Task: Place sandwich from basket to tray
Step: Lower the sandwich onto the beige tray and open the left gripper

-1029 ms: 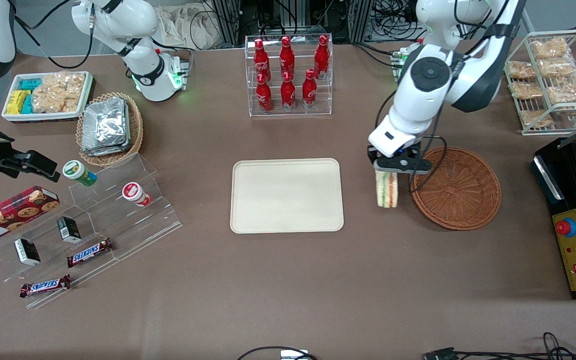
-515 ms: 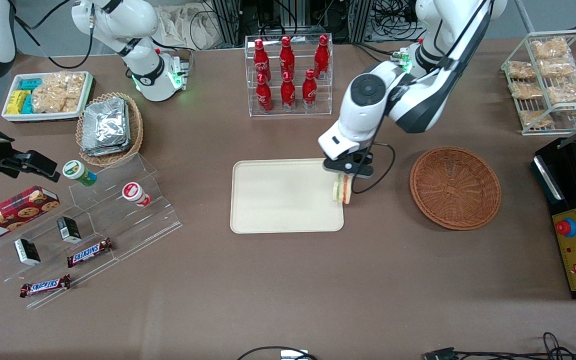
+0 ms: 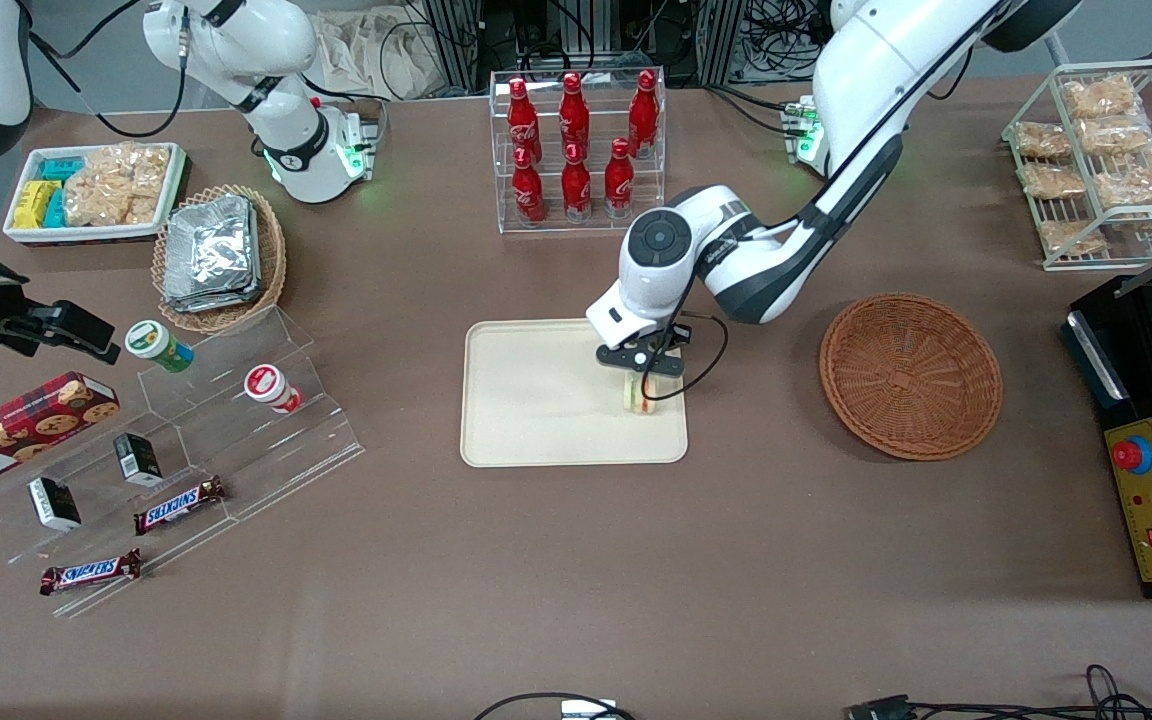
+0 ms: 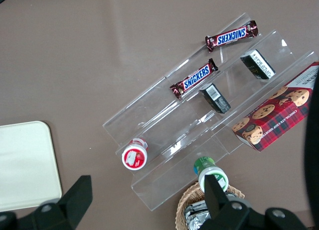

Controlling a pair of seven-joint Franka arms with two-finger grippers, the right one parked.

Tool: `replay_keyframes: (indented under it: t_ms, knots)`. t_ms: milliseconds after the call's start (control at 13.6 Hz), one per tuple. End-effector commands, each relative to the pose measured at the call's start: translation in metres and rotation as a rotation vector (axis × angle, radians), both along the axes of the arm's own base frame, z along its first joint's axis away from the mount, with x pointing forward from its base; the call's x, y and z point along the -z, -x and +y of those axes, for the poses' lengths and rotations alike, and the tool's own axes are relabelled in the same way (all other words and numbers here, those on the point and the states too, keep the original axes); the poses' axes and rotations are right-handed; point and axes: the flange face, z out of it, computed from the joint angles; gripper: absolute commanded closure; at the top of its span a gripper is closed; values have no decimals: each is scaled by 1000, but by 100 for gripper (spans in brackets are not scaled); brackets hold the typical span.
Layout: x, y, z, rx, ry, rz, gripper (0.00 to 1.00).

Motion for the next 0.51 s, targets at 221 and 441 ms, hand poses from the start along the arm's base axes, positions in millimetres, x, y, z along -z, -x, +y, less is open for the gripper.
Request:
replay_keyframes:
  t_ms: [221, 441]
  knots:
    - [18, 3, -11, -27, -13, 17, 78]
    - [21, 4, -11, -74, -19, 24, 50]
